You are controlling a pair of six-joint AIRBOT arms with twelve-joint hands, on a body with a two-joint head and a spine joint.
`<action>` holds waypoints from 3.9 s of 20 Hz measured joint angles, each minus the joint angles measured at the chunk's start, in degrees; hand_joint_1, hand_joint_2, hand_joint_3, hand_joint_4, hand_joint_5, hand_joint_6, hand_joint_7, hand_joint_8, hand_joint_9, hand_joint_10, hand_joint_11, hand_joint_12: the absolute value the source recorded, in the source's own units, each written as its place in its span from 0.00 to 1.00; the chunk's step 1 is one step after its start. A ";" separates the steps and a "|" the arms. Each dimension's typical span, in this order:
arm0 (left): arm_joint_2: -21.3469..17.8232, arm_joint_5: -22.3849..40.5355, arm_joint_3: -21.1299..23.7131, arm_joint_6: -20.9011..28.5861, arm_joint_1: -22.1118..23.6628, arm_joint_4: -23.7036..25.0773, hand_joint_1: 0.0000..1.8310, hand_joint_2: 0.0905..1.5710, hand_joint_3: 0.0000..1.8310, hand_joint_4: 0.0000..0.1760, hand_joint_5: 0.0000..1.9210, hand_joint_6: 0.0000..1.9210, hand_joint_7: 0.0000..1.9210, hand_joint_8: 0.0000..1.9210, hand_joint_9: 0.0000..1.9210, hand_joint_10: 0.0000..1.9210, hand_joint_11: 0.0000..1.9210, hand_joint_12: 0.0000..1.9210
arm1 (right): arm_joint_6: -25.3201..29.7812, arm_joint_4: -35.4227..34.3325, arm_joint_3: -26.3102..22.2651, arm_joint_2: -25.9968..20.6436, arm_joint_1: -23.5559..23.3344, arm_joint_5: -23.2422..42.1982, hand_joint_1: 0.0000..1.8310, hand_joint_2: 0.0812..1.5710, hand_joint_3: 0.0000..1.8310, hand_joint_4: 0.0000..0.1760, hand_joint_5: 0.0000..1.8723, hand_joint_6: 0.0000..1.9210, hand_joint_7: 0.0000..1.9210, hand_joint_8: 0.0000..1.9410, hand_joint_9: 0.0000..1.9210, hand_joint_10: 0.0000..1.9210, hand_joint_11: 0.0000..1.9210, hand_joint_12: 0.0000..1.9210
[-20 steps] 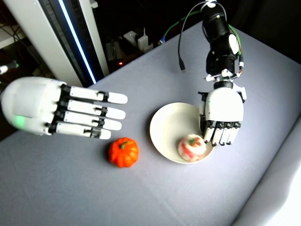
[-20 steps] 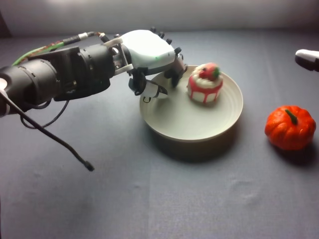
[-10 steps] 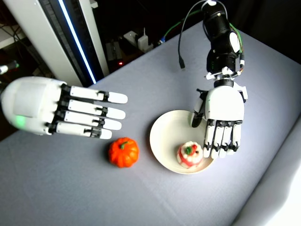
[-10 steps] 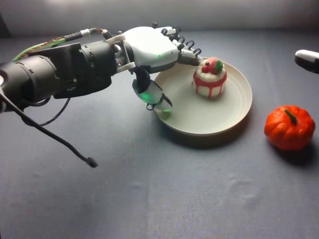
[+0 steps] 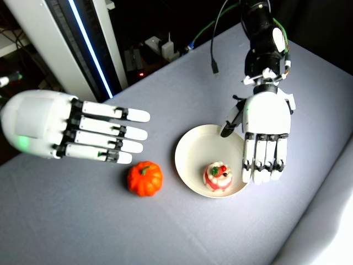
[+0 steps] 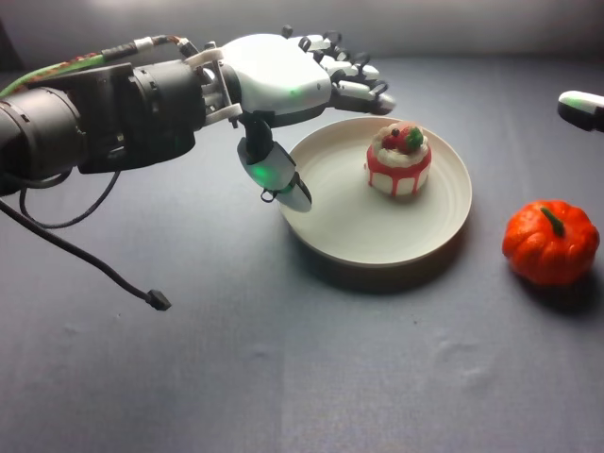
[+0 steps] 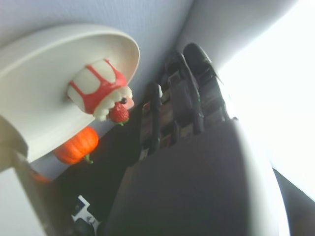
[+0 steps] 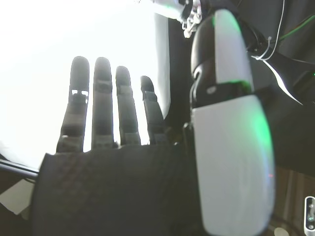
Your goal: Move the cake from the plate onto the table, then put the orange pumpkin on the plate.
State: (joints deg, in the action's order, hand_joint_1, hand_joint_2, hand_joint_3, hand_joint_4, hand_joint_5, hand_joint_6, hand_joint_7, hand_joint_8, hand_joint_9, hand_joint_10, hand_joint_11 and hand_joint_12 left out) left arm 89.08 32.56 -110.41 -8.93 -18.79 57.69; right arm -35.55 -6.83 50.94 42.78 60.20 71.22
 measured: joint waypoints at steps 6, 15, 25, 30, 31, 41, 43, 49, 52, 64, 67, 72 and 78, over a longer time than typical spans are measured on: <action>-0.28 1.44 0.61 0.00 2.25 -4.28 0.45 0.60 0.00 0.89 0.20 0.01 0.10 0.00 0.14 0.00 0.00 0.35 | 0.00 -0.11 0.00 0.42 -0.39 -0.37 0.58 0.64 0.00 0.07 0.09 0.00 0.09 0.00 0.12 0.00 0.00 0.57; 4.74 2.84 -3.23 -0.02 1.99 -10.14 0.51 0.56 0.00 0.15 0.15 0.00 0.08 0.01 0.11 0.02 0.00 0.52 | 0.02 0.15 0.17 0.81 -0.70 -0.42 0.57 0.70 0.01 0.00 0.11 0.00 0.11 0.00 0.12 0.01 0.00 0.39; 5.79 6.23 -4.24 0.00 1.16 -0.76 0.53 0.48 0.00 0.46 0.19 0.02 0.10 0.00 0.14 0.01 0.00 0.57 | -0.68 -0.46 0.85 0.74 -1.53 -0.42 0.48 0.72 0.00 0.00 0.13 0.00 0.08 0.00 0.06 0.00 0.00 0.50; 9.53 8.26 -8.02 0.02 2.38 0.31 0.52 0.53 0.01 0.00 0.16 0.00 0.19 0.00 0.23 0.02 0.00 0.56 | -0.70 -0.26 0.90 -0.81 -1.53 1.14 0.52 0.77 0.01 0.00 0.13 0.00 0.09 0.00 0.07 0.00 0.00 0.16; 10.12 8.66 -8.66 0.04 2.38 0.63 0.51 0.52 0.00 0.00 0.17 0.00 0.19 0.00 0.24 0.02 0.00 0.58 | -0.70 -0.48 0.96 -0.90 -1.53 1.42 0.51 0.78 0.01 0.00 0.14 0.01 0.09 0.00 0.07 0.00 0.00 0.16; 13.20 9.77 -12.70 0.02 2.43 0.35 0.57 0.57 0.00 0.00 0.21 0.00 0.27 0.00 0.37 0.01 0.09 0.60 | -0.70 -0.37 1.25 -1.05 -1.51 3.41 0.51 0.83 0.00 0.00 0.08 0.00 0.06 0.00 0.06 0.00 0.00 0.11; 13.55 9.92 -13.22 0.02 2.40 0.33 0.57 0.57 0.00 0.00 0.21 0.00 0.28 0.00 0.37 0.01 0.10 0.59 | -0.68 -0.44 1.25 -1.05 -1.51 3.48 0.50 0.83 0.00 0.00 0.08 0.00 0.06 0.00 0.06 0.00 0.00 0.10; 13.81 9.84 -13.75 0.07 1.57 0.00 0.57 0.61 0.00 0.00 0.30 0.01 0.34 0.00 0.43 0.01 0.17 0.61 | -0.70 -0.44 1.25 -1.05 -1.51 3.54 0.52 0.74 0.00 0.00 0.12 0.00 0.09 0.00 0.09 0.00 0.00 0.22; 14.23 9.88 -13.75 0.20 0.63 0.61 0.59 0.64 0.00 0.00 0.29 0.00 0.33 0.00 0.46 0.02 0.20 0.69 | -0.70 -0.37 1.22 -1.05 -1.53 3.63 0.52 0.73 0.00 0.00 0.16 0.00 0.09 0.00 0.07 0.00 0.00 0.11; 15.39 12.02 -16.50 0.46 -2.95 -4.42 0.64 0.66 0.00 0.00 0.54 0.35 0.40 0.45 0.33 0.71 0.25 0.92 | -0.70 -0.48 1.22 -1.05 -1.53 4.37 0.51 0.74 0.00 0.00 0.11 0.01 0.09 0.00 0.08 0.00 0.00 0.20; 15.43 11.89 -16.96 0.66 -3.72 -5.05 0.64 0.66 0.00 0.00 0.56 0.42 0.39 0.70 0.37 0.87 0.37 0.95 | -0.70 -0.46 1.22 -1.05 -1.51 4.39 0.49 0.75 0.00 0.00 0.11 0.00 0.08 0.00 0.07 0.00 0.00 0.19; 15.43 11.93 -16.96 0.83 -3.72 -5.22 0.67 0.74 0.00 0.00 0.47 0.51 0.42 0.79 0.44 0.92 0.44 0.96 | -0.70 -0.50 1.22 -1.05 -1.53 4.39 0.48 0.73 0.00 0.00 0.10 0.00 0.09 0.00 0.08 0.00 0.00 0.22; 12.46 11.65 -13.97 0.55 -3.23 -4.98 0.67 0.76 0.00 0.00 0.44 0.55 0.39 0.84 0.43 0.96 0.44 0.99 | -0.72 -0.68 1.22 -1.05 -1.51 4.37 0.49 0.75 0.00 0.00 0.12 0.01 0.12 0.00 0.11 0.01 0.00 0.34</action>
State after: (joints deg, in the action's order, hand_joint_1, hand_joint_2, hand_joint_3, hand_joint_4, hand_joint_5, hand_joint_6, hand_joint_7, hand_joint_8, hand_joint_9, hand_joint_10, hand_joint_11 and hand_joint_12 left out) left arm 101.54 44.21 -124.38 -8.38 -22.02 52.71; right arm -36.27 -7.51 52.16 41.74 58.70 75.59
